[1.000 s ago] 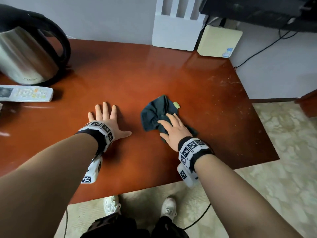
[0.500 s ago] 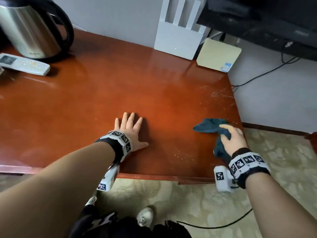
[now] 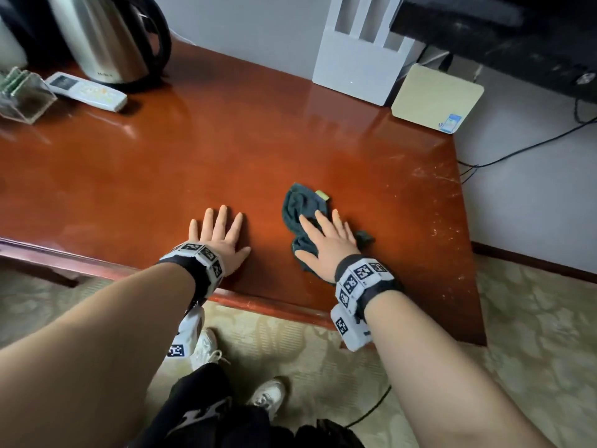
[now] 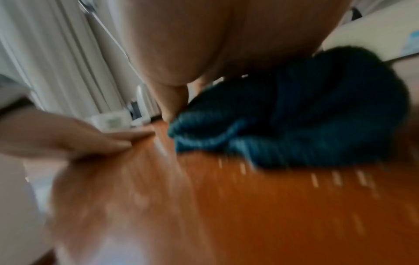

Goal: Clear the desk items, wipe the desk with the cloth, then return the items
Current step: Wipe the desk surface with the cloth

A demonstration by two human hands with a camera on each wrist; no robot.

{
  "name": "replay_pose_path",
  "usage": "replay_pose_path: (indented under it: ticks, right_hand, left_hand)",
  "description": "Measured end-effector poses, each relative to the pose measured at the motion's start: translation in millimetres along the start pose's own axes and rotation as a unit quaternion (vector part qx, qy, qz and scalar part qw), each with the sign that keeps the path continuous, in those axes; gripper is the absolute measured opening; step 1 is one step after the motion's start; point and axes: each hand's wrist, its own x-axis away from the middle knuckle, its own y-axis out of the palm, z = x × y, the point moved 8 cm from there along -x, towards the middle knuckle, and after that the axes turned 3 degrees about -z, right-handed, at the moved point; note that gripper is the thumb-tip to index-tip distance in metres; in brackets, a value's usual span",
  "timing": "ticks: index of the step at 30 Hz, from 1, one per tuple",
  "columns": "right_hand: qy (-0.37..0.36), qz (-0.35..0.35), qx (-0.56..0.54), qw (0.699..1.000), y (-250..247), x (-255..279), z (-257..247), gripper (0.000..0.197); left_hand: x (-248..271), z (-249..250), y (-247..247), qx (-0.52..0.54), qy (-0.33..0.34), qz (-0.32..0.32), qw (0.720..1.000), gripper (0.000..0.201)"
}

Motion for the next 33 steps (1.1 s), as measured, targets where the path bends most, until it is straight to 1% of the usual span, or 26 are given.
replay_pose_path:
  ticks: [1,5,7,8,9,11,12,14,15,16,17,18,20,21,23,24,25,26,28,30,33]
  right_hand:
    - [0.004,0.0,-0.004,1.0,8.6,-3.4,-1.1,0.062]
    - [-0.015,0.064,-0.033,0.997,18.5,9.2,1.1,0.051]
    - [-0.012,0.081,-0.023,0.996,21.0,24.2,15.2,0.046]
    - [0.001,0.088,-0.018,0.996,22.1,32.2,26.9,0.045]
    - [0.024,0.094,-0.018,0.995,22.1,40.2,42.7,0.044]
    - [0.107,0.104,-0.029,0.988,19.8,56.6,83.0,0.043]
    - [0.161,0.11,-0.04,0.98,17.6,65.5,105.4,0.043]
    - [0.257,0.125,-0.091,0.954,13.0,82.4,140.6,0.042]
    - [0.284,0.136,-0.124,0.941,11.3,88.3,149.3,0.041]
    - [0.29,0.154,-0.151,0.932,7.6,90.6,150.8,0.04]
    - [0.275,0.176,-0.172,0.929,0.9,89.5,143.8,0.039]
    - [0.242,0.196,-0.19,0.931,-6.9,86.9,128.7,0.039]
    - [0.145,0.212,-0.206,0.944,-18.5,77.6,80.5,0.04]
    - [0.088,0.2,-0.19,0.957,-17.4,71.7,50.6,0.04]
    - [-0.016,0.145,-0.108,0.983,2.2,61.4,-11.4,0.039]
    - [-0.053,0.113,-0.065,0.99,16.5,57.9,-34.6,0.039]
    - [-0.068,0.089,-0.035,0.993,29.2,55.2,-47.6,0.039]
    - [-0.066,0.082,-0.02,0.994,36.8,53.0,-50.3,0.039]
    - [-0.044,0.094,-0.027,0.994,38.5,51.4,-33.4,0.039]
    - [-0.004,0.114,-0.036,0.993,34.5,55.9,2.7,0.038]
    - [0.105,0.132,-0.057,0.984,31.9,78.2,79.9,0.037]
  left_hand:
    - [-0.6,-0.4,0.7,-0.004,-0.001,-0.001,1.0,0.068]
    - [-0.5,0.2,2.2,-0.014,-0.005,-0.006,1.0,0.068]
    - [-0.2,0.6,0.8,-0.017,-0.004,-0.006,1.0,0.068]
    - [0.0,0.1,0.5,-0.018,-0.005,-0.006,1.0,0.068]
    - [0.2,-0.3,0.5,-0.018,-0.004,-0.007,1.0,0.068]
    - [0.9,-0.5,1.0,-0.016,-0.002,-0.008,1.0,0.069]
    - [1.0,-0.1,0.9,-0.016,-0.002,-0.008,1.0,0.068]
    - [1.0,0.1,0.6,-0.019,-0.002,-0.008,1.0,0.068]
    - [1.2,0.4,1.1,-0.02,-0.001,-0.009,1.0,0.068]
    - [1.3,0.8,1.3,-0.02,-0.001,-0.008,1.0,0.068]
    - [1.4,1.1,1.2,-0.019,-0.002,-0.006,1.0,0.068]
    - [1.5,1.1,0.4,-0.019,-0.004,-0.002,1.0,0.068]
    - [2.4,0.6,-1.8,-0.018,-0.007,0.002,1.0,0.068]
    - [2.8,0.4,-3.2,-0.021,-0.006,0.003,1.0,0.068]
    - [3.7,-0.5,-5.0,-0.031,-0.003,0.005,1.0,0.068]
    - [4.3,-0.4,-5.7,-0.034,-0.003,0.009,0.999,0.068]
    - [4.6,0.5,-6.2,-0.035,-0.005,0.012,0.999,0.068]
    - [5.1,2.6,-6.3,-0.032,-0.009,0.014,0.999,0.069]
    - [6.3,9.4,-5.6,-0.015,-0.02,0.012,1.0,0.074]
    - [9.1,20.8,-5.6,0.003,-0.021,0.01,1.0,0.078]
    - [13.1,52.7,-3.3,-0.013,0.031,0.006,0.999,0.08]
